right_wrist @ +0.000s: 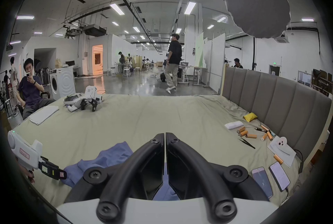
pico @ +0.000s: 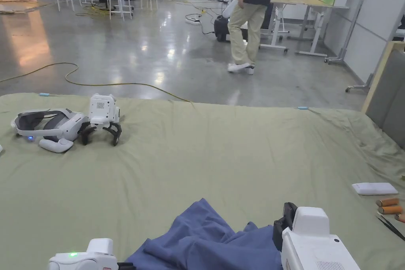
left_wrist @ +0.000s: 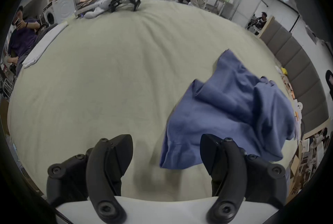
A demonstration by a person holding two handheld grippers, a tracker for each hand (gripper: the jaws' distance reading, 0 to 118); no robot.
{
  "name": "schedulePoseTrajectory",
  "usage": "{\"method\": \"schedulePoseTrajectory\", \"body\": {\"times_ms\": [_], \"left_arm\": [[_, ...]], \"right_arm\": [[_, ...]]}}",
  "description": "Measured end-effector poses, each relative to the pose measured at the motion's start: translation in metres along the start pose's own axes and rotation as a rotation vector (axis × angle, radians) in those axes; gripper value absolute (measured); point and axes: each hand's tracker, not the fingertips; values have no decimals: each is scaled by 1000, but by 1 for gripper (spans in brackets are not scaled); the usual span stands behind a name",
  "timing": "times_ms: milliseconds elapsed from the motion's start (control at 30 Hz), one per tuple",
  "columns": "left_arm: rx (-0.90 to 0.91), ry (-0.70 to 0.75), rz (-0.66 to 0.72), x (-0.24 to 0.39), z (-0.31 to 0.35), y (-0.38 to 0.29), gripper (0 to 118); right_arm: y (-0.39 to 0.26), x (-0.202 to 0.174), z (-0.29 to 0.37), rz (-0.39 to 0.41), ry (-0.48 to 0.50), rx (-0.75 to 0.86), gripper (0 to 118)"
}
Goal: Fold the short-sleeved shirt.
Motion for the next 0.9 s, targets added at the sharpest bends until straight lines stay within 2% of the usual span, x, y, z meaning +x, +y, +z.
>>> {"method": "schedulePoseTrajectory", "body": {"times_ms": [33,67,133,167,267,333,400,467,500,533,567,600,633,700,800,900], "left_arm": [[0,7,-18,4,-3,-3,72],[-17,23,-42,8,-3,-6,61],[-27,149,-117,19,-7,-12,56],[-2,116,-111,29,-1,-11,48],[21,134,-181,45,1,-13,14],[21,137,-247,47,-6,-15,12],[29,129,-252,47,-2,-16,0],[54,94,-218,40,9,-17,0],[70,72,-198,38,15,-16,0],[90,55,-183,35,23,-15,0],[118,40,-171,33,31,-14,0],[141,23,-161,26,43,-12,0],[156,11,-160,24,50,-12,0],[159,-2,-169,23,59,-10,0],[168,-12,-167,20,54,-6,0],[175,-10,-175,22,53,-6,0]], "right_arm": [[-2,2,-1,-4,0,-15,1],[-5,4,-2,-12,-3,-26,1],[-10,6,-3,-22,-8,-42,1],[-12,8,-3,-23,-10,-48,1],[-17,13,-5,-23,-19,-63,1],[-20,19,-11,-23,-24,-76,1],[-20,28,-19,-17,-32,-89,1],[-17,43,-34,1,-52,-119,4],[-17,50,-44,10,-57,-142,10],[-16,58,-55,16,-53,-176,22],[-17,67,-69,17,-43,-219,46],[-18,74,-84,21,-41,-270,63],[-20,80,-98,26,-24,-332,74],[-28,88,-122,32,-25,-377,77],[-45,90,-158,60,22,-535,77],[-69,88,-185,7,84,-635,76]]}}
